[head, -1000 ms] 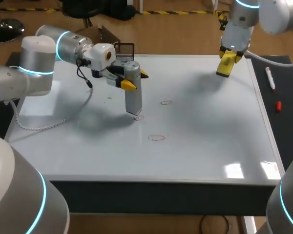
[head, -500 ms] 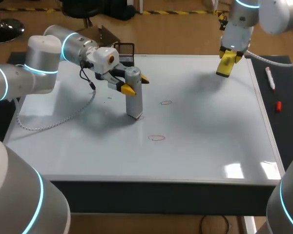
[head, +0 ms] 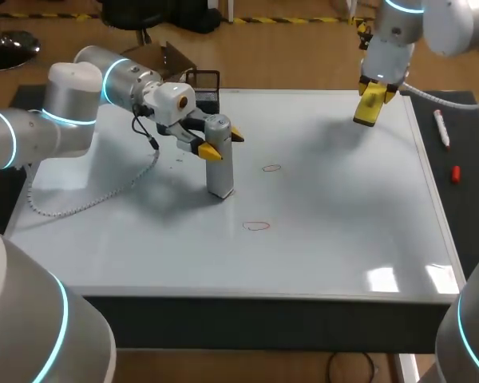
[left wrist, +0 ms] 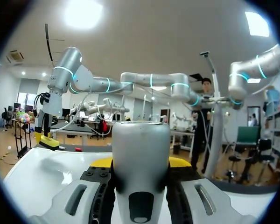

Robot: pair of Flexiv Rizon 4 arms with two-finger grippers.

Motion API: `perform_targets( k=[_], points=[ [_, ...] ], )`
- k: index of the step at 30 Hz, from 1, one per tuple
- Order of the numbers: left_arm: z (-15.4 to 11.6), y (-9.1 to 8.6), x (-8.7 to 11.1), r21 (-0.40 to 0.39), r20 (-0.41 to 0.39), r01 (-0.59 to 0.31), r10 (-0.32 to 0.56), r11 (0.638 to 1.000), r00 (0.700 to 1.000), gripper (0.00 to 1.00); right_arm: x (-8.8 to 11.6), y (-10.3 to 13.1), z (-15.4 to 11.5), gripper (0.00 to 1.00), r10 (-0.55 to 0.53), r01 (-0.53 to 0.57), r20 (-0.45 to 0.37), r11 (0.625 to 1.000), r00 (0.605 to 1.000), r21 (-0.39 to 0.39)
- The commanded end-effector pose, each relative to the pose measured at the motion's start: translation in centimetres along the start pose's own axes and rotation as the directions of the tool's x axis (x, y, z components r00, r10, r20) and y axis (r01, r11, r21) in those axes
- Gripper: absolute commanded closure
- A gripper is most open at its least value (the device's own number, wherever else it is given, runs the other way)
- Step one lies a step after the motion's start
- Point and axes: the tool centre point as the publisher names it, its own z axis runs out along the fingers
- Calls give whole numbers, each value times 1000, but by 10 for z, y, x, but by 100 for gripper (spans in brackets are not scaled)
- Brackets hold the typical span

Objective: Pick up the inspection probe, press it on each red-marked spot on the whiteboard one by one, put down the probe, pick up the eraser, and wipe off all the red marks.

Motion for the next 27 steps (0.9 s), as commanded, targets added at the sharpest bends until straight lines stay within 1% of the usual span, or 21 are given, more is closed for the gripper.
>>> perform_targets(
  k=[1, 13, 27],
  points=[
    [-1, 3, -2, 7, -6, 1, -1, 1000, 1000, 100, 0, -1, -1, 100, -2, 2, -4, 1000, 1000, 1],
    [-3, 5, -1, -11, -8, 11, -11, 1000, 1000, 100, 0, -1, -1, 100, -2, 2, -4, 1000, 1000, 1],
    [-2, 6, -1, -10, -10, 13, -13, 1000, 1000, 100, 0, -1, -1, 100, -2, 2, -4, 1000, 1000, 1]
  ],
)
